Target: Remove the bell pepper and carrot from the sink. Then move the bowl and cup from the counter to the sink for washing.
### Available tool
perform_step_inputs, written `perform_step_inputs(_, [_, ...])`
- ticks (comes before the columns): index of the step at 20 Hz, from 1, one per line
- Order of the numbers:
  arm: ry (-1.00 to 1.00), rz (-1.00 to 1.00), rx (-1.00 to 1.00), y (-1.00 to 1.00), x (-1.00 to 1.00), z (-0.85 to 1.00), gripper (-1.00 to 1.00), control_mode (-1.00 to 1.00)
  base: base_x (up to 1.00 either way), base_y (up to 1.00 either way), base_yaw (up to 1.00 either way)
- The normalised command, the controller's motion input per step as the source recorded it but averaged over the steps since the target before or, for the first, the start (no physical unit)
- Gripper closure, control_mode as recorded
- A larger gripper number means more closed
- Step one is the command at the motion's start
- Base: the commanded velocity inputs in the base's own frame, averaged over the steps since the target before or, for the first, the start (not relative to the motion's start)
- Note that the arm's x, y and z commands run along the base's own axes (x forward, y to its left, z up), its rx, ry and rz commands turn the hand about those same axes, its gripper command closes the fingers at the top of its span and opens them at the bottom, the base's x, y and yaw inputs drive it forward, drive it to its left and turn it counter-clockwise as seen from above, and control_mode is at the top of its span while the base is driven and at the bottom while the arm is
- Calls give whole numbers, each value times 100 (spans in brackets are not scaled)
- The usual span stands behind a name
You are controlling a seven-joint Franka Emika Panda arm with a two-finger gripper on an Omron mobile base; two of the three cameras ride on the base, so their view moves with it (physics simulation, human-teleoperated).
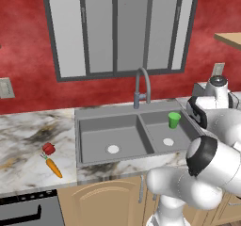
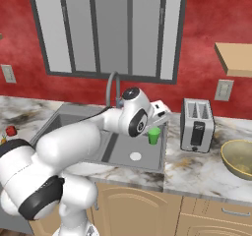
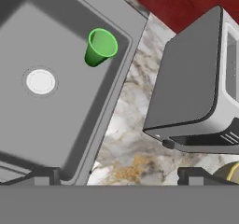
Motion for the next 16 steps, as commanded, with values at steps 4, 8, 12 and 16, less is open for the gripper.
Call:
perform_step_inputs(4, [1, -11, -3, -21, -35, 21, -100, -100, 0, 0, 0])
perform_step_inputs(8, [5, -15, 0, -19, -34, 21, -100, -100, 0, 0, 0])
perform_step_inputs(12, [9, -14, 0, -28, -25, 15, -100, -100, 0, 0, 0])
perform_step_inputs(16, [10, -5, -3, -36, -15, 4, -100, -100, 0, 0, 0])
